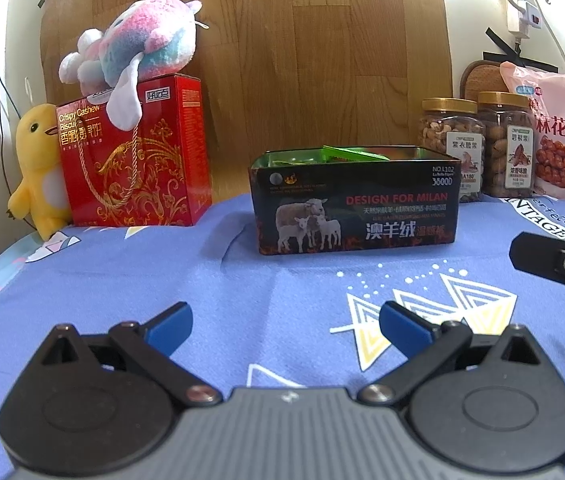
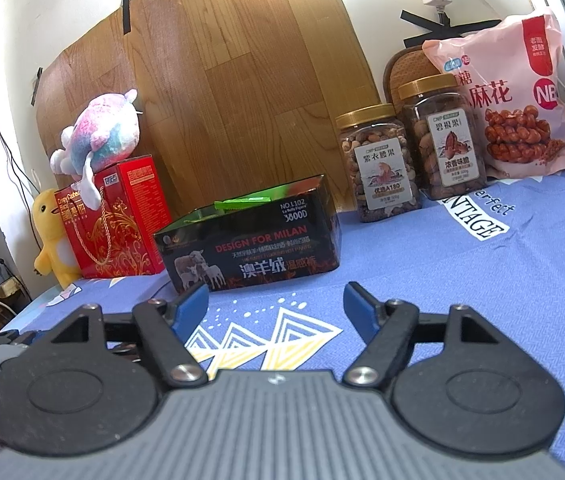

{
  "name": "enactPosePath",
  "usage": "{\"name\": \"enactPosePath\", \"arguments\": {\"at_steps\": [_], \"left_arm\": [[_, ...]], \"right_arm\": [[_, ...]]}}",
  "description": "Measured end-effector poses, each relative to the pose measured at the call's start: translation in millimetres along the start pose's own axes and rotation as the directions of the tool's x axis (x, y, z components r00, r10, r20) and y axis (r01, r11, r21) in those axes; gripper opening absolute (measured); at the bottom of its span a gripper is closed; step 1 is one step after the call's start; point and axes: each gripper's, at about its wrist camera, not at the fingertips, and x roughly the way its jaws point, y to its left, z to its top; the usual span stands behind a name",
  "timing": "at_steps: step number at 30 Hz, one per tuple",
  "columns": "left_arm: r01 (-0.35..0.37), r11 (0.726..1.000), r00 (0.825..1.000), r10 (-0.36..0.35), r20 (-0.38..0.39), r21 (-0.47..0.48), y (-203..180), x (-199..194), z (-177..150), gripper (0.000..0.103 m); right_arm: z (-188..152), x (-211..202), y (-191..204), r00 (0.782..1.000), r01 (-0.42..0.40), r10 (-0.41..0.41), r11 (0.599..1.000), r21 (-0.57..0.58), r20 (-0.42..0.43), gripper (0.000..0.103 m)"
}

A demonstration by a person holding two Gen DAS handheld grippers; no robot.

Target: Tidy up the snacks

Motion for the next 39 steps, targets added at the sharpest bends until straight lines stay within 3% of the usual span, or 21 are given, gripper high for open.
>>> {"name": "enactPosePath", "arguments": {"at_steps": [17, 26, 31, 39], "left_arm": [[-0.004, 1.000, 1.000, 0.004, -0.012, 0.005, 0.3, 2.1, 0.7, 0.103], [-0.017, 1.000, 0.997, 0.017, -0.081, 0.009, 1.5, -0.6, -0.9, 0.103], [0.012, 1.000, 0.987, -0.011, -0.158, 0.006, 0.7, -11.6, 5.7, 0.103], [0.053, 0.999, 0.990, -0.051, -0.134, 0.012, 3.1, -41.0, 35.4, 0.103]], "right_arm": [[-0.2, -0.3, -0.2, 1.000, 0.000, 0.000, 1.000, 0.001, 0.001, 0.077], [0.1, -10.4, 2.2, 0.998, 0.043, -0.043, 0.999, -0.004, -0.049, 0.077], [22.4, -26.2, 4.1, 0.997, 0.015, -0.014, 1.000, 0.010, -0.073, 0.082], [56.2, -52.2, 9.1, 0.998, -0.050, 0.051, 0.999, 0.019, -0.048, 0.087]]}}
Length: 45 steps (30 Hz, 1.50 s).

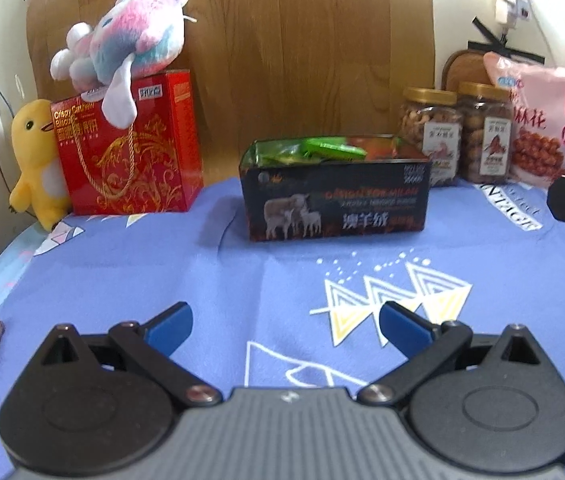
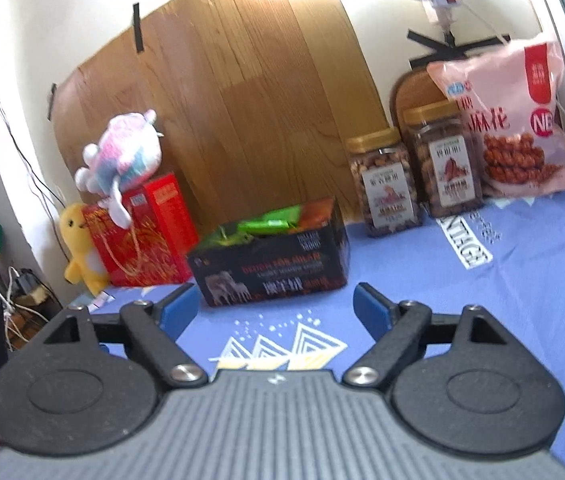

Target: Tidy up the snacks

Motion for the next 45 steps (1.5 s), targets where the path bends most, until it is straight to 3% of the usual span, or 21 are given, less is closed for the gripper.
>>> {"name": "enactPosePath", "arguments": {"at_steps": [13, 18, 26, 34, 45], "left_arm": [[-0.019, 0.997, 1.000, 0.018, 0.008, 0.069, -6.0, -27.3, 25.3, 0.103], [0.014, 0.997, 0.997, -0.008, -0.075, 0.081, -1.8, -26.1, 39.6, 0.103], [-0.030, 0.994, 0.982, 0.048, -0.180, 0.102, -0.3, -18.2, 49.1, 0.103], [-0.074, 0.986, 0.974, 0.104, -0.202, 0.151, -3.9, -15.8, 53.7, 0.103], [-0.048, 0.988, 0.958, 0.087, -0.274, 0.147, -2.3, -9.9, 50.2, 0.103]], "right_arm": [[23.9, -28.2, 6.8, 0.999, -0.038, 0.038, 0.999, -0.017, 0.033, 0.090], [34.4, -30.0, 9.6, 0.998, -0.052, 0.053, 0.998, -0.034, 0.039, 0.090], [47.9, -34.3, 11.7, 0.996, -0.081, 0.082, 0.996, -0.034, 0.039, 0.090], [48.5, -34.6, 9.6, 0.996, -0.079, 0.080, 0.996, -0.030, 0.042, 0.090], [46.5, -33.2, 5.8, 0.997, -0.073, 0.073, 0.997, -0.006, 0.036, 0.091]]}}
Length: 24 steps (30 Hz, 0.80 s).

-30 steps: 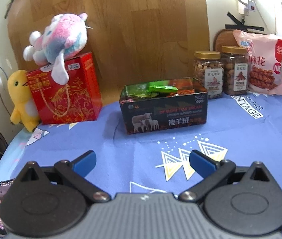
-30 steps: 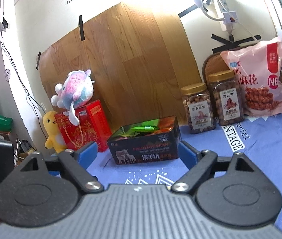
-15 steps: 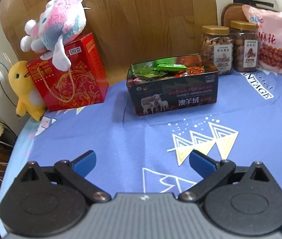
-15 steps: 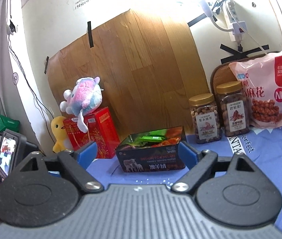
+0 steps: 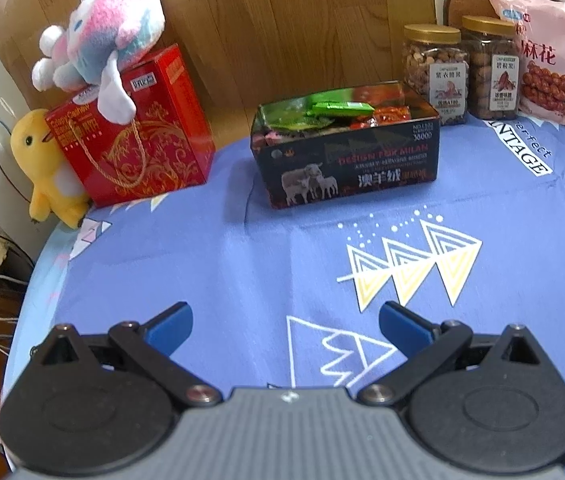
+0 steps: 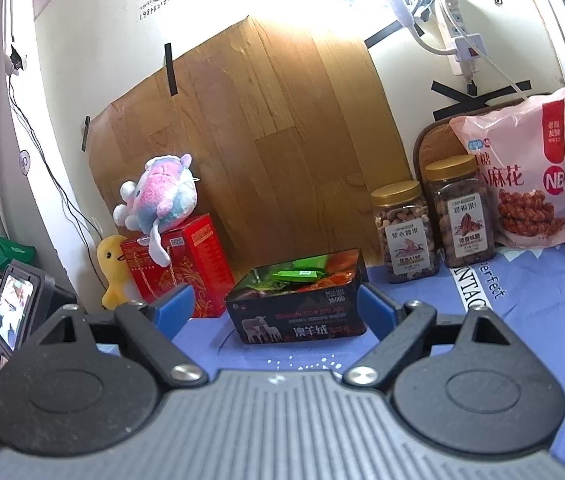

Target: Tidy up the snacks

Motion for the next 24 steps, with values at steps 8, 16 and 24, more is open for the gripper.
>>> {"name": "enactPosePath", "arguments": {"at_steps": [8, 16, 24], "left_arm": [[0.013, 1.000, 1.000, -0.013, 0.015, -0.005, 1.3, -6.7, 2.4, 0.103], [0.022, 1.000, 0.999, -0.021, 0.036, -0.010, -0.1, -12.8, 3.9, 0.103], [0.034, 0.999, 0.999, -0.033, 0.035, -0.016, -0.3, -15.5, 3.0, 0.103]], "right_arm": [[-4.7, 2.3, 2.4, 1.000, -0.007, 0.007, 1.000, -0.006, -0.014, 0.091], [-6.6, 4.3, 2.4, 1.000, -0.005, 0.005, 1.000, -0.007, -0.024, 0.091], [-7.4, 5.3, 1.9, 1.000, -0.003, 0.003, 1.000, -0.006, -0.028, 0.091]]}}
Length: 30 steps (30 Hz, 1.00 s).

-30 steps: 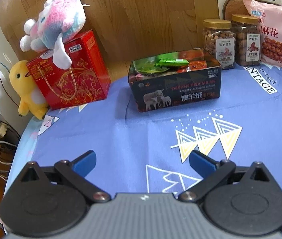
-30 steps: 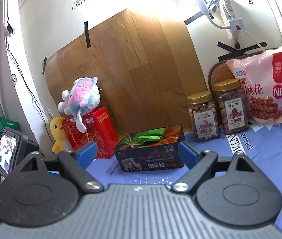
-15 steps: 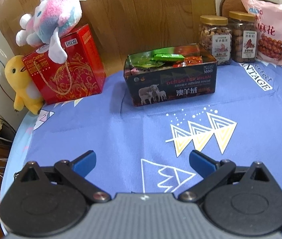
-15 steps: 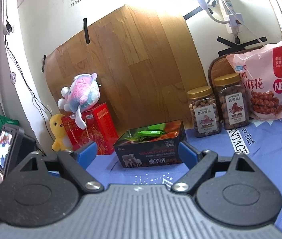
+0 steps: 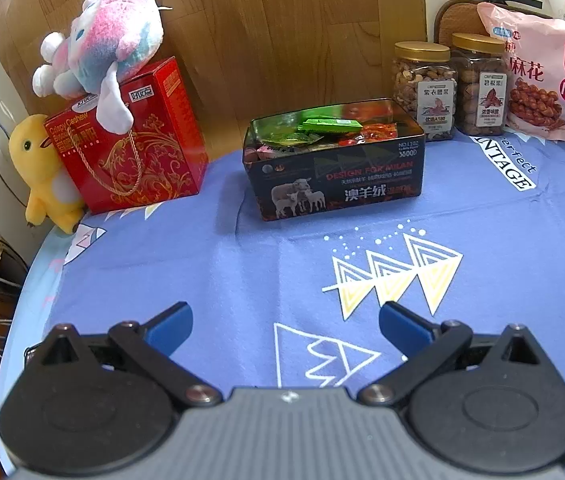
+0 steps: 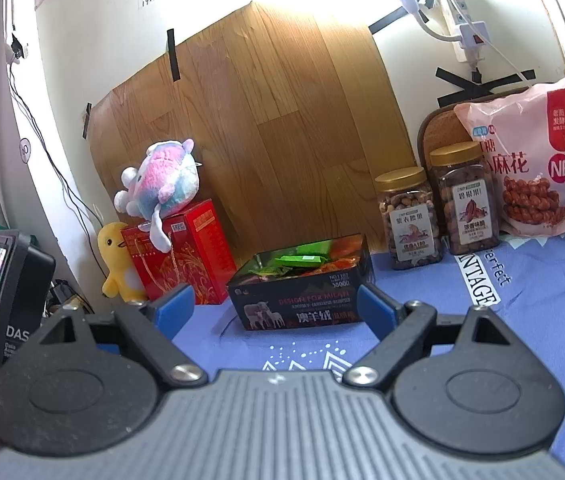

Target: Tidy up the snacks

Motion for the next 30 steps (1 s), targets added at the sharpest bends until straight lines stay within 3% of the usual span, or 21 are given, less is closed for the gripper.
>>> {"name": "enactPosePath", "arguments": {"at_steps": [30], "left_arm": [[-0.013, 0.999, 1.000, 0.012, -0.026, -0.038, 3.1, 4.5, 2.6, 0.103]], "right_arm": [[-1.7, -1.7, -3.5, 1.000, 0.003, -0.003, 1.000, 0.015, 0.000, 0.091]]}}
